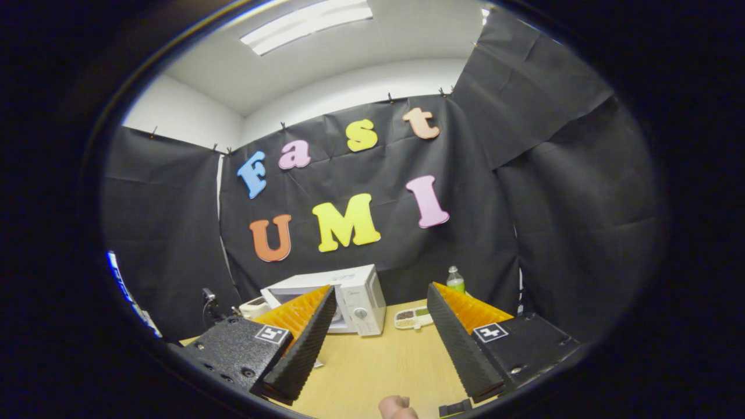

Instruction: Open the microwave oven with the left hand, put the food in, and close the microwave oven.

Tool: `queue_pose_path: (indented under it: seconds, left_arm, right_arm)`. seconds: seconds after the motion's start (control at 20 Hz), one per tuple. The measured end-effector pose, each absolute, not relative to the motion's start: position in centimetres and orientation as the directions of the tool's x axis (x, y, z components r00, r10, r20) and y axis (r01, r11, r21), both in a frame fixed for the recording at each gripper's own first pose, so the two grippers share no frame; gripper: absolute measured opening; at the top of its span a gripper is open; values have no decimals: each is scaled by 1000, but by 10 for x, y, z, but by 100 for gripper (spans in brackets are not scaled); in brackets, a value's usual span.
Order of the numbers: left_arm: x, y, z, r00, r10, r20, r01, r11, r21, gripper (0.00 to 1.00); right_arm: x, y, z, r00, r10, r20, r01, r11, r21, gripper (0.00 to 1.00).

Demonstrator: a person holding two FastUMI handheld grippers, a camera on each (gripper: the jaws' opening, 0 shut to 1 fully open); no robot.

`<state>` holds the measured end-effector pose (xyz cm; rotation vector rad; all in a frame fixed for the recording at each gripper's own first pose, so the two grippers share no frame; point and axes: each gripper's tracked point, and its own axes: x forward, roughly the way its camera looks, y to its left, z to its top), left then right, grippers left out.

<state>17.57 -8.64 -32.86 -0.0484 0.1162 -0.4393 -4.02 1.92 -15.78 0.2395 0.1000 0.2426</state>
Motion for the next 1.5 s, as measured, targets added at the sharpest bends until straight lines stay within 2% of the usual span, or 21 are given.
queue_pose_path:
  seconds: [0.05, 0.1, 0.3, 0.55, 0.75, 0.8, 0.85, 1.0, 1.1, 1.15, 1.2, 1.25, 1.3, 1.35, 1.4, 1.45, 1.5]
  left_arm:
    - [185, -93, -326, 900, -426, -94, 420, 904, -79, 0]
    - [195, -101, -325, 898, -429, -93, 422, 902, -91, 0]
    - [234, -126, -319, 909, -410, -70, 403, 910, -99, 0]
    - [276, -155, -324, 917, -387, -92, 377, 920, -111, 0]
    - [314, -167, -329, 929, -355, -103, 340, 930, -138, 0]
    - [323, -167, -329, 935, -337, -107, 321, 936, -143, 0]
    - [329, -166, -326, 936, -341, -90, 326, 933, -151, 0]
    - [335, -164, -328, 939, -333, -89, 313, 931, -187, 1]
    - [332, -158, -334, 943, -306, -131, 278, 940, -198, 1]
    - [327, -155, -336, 943, -297, -153, 266, 944, -195, 2]
    - [319, -154, -334, 944, -289, -159, 257, 947, -192, 17]
    - [311, -153, -331, 944, -286, -162, 255, 948, -192, 24]
    - [303, -152, -327, 945, -284, -161, 252, 948, -192, 37]
    - [293, -151, -322, 945, -281, -168, 250, 951, -185, 29]
    - [281, -146, -317, 948, -268, -175, 239, 956, -171, 46]
    - [267, -145, -313, 947, -263, -185, 234, 958, -163, 65]
    - [255, -140, -309, 951, -237, -201, 210, 967, -145, 76]
  right_arm:
    - [-38, 14, -156, 969, 243, -55, -223, 945, 241, 100]
    - [-37, 9, -156, 971, 235, -42, -219, 948, 233, 100]
    - [-28, -4, -166, 977, 212, -37, -199, 955, 219, 100]
    - [-5, -4, -188, 973, 222, -65, -202, 953, 226, 100]
    - [17, 5, -220, 960, 242, -137, -207, 950, 233, 100]
    - [21, 8, -225, 957, 249, -149, -210, 948, 237, 90]
    - [23, 11, -229, 954, 255, -158, -214, 948, 237, 100]
    - [30, 16, -239, 950, 254, -180, -211, 951, 226, 100]
    - [31, 22, -242, 947, 251, -201, -205, 953, 223, 100]
    - [29, 25, -244, 944, 253, -209, -206, 953, 223, 90]
    - [27, 29, -243, 943, 256, -214, -207, 952, 225, 100]
    - [24, 31, -243, 942, 257, -218, -207, 952, 226, 90]
    - [22, 33, -241, 942, 257, -218, -208, 952, 225, 90]
    - [19, 35, -239, 942, 254, -219, -205, 953, 223, 90]
    - [16, 35, -238, 943, 249, -219, -200, 954, 223, 100]
    - [13, 36, -235, 945, 244, -217, -196, 955, 222, 90]
    - [10, 37, -230, 948, 239, -211, -193, 957, 217, 90]
